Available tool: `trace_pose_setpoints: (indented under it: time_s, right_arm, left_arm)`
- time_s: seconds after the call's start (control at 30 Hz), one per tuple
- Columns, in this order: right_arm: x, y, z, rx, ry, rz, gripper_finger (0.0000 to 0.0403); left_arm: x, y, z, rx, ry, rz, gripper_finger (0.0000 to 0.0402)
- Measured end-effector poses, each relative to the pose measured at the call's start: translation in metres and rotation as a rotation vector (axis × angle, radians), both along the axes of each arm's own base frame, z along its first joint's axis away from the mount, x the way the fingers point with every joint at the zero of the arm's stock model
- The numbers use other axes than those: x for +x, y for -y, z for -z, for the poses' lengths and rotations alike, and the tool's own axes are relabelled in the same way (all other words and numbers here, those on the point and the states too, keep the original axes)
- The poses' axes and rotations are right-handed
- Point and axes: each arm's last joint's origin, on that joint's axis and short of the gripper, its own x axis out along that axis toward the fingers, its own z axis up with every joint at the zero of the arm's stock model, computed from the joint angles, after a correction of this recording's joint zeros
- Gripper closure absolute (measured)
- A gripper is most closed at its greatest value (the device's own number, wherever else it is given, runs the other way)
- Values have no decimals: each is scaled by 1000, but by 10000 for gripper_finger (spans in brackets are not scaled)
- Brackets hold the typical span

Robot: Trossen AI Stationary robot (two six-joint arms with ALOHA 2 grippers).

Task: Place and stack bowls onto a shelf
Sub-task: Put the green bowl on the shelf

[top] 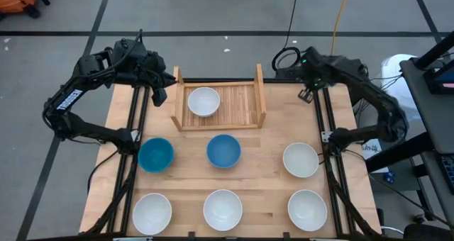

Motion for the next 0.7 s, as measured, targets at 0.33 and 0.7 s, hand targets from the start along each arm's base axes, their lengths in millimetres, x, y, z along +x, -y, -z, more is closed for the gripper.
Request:
trace_pose_setpoints:
  time_s: [0.33,0.7]
  right_arm:
    - [12,-21,-92,-174,173,-96,403]
    - [97,-14,-115,-174,239,-302,403]
  left_arm:
    - [0,0,0,12,-6,11,339]
    - [-1,1,1,4,-24,11,339]
